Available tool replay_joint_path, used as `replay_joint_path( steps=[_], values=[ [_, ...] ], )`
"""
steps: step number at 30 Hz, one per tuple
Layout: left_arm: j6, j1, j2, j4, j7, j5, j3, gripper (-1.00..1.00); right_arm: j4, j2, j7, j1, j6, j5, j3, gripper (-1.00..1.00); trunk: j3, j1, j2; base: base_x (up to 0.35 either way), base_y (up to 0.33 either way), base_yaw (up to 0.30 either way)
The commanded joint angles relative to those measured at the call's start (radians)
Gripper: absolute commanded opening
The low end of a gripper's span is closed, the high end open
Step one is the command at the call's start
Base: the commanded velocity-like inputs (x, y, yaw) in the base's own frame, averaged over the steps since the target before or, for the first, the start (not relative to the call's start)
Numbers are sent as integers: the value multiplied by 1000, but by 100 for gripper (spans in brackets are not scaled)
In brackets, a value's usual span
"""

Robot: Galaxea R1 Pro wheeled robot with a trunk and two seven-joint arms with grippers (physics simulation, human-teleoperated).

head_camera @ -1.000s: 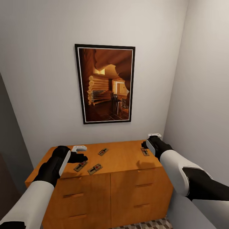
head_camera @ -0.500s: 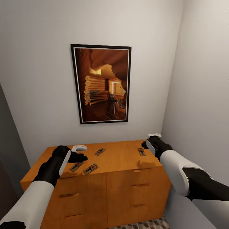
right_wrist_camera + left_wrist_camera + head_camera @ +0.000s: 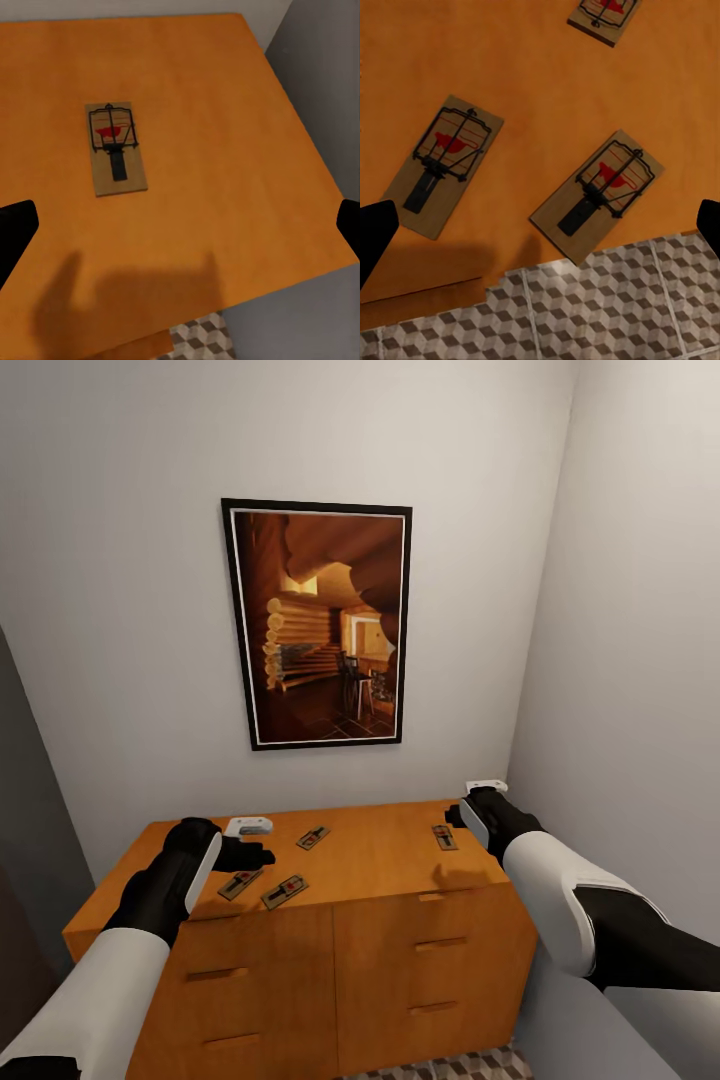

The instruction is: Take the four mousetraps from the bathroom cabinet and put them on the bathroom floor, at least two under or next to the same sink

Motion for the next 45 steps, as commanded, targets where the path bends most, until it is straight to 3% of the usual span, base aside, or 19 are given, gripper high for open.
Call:
replay_joint_path(
  steps=[1, 33, 45],
  values=[
    [4, -1, 1, -1, -2, 0, -1, 100, -2, 1, 0, -1, 6, 10, -8, 100, -2, 0, -1, 0, -2, 0],
    [4, 0, 1, 1, -2, 1, -1, 100, 32, -4, 0, -1, 4, 13, -9, 100, -2, 0, -1, 0, 0, 0],
    [4, -1, 0, 1, -3, 1, 0, 100, 55, -5, 1, -1, -34, 14, -9, 100, -2, 0, -1, 0, 0, 0]
  ],
)
